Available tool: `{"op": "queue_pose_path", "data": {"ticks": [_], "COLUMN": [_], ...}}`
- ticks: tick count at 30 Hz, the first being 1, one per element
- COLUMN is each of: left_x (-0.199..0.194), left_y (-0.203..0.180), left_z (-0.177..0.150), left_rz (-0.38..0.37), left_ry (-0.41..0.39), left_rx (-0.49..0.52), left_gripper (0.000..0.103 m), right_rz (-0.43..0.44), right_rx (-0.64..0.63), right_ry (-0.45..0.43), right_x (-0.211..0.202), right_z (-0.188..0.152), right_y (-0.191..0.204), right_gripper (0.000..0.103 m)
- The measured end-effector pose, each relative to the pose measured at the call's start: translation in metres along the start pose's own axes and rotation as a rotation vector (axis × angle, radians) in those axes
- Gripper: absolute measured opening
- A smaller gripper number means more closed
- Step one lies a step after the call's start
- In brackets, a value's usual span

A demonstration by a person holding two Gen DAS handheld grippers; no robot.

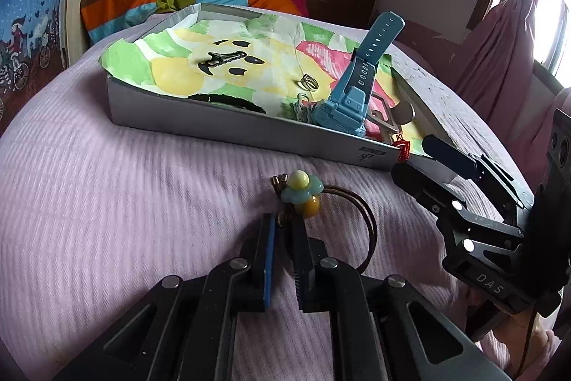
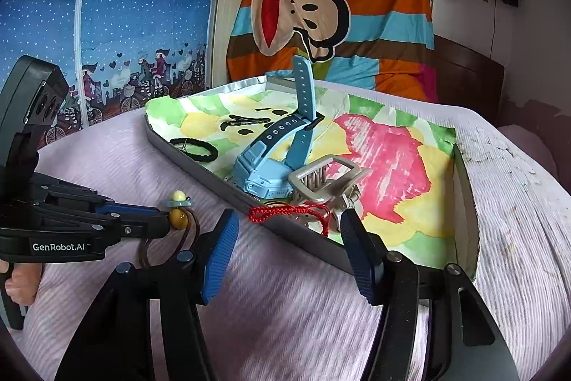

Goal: Organize jewelry
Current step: 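Grasp the brown elastic with yellow bead using the left tool, then carry the bead elastic with the left tool over the box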

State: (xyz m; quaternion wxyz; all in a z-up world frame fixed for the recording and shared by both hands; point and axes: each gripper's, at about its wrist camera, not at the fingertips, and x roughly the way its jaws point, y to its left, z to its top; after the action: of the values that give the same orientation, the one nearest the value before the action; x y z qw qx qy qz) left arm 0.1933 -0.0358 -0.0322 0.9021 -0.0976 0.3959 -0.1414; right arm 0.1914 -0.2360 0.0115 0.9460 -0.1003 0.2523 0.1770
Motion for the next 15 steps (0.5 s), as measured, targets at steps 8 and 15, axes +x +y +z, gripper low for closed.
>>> {"op": "queue_pose_path", "data": {"ticks": [8, 15], "left_x": [-0.001, -0.004], "left_y": [0.001, 0.002], "left_z": [0.002, 0.002], "left_rz": [-0.008, -0.020], "left_ry": [-0.021, -0.036], "left_rx": [-0.010, -0.012], "left_gripper": [0.005, 0.005], "right_rz": [-0.015, -0.008], "right_rx": [-0.060, -0.041], "right_ry": [-0.025, -0.046], "right_x": [0.000, -0.007], "right_z": [0.004, 0.004], "right_y": [0.012, 0.006], "right_gripper": [0.029, 0.010]}}
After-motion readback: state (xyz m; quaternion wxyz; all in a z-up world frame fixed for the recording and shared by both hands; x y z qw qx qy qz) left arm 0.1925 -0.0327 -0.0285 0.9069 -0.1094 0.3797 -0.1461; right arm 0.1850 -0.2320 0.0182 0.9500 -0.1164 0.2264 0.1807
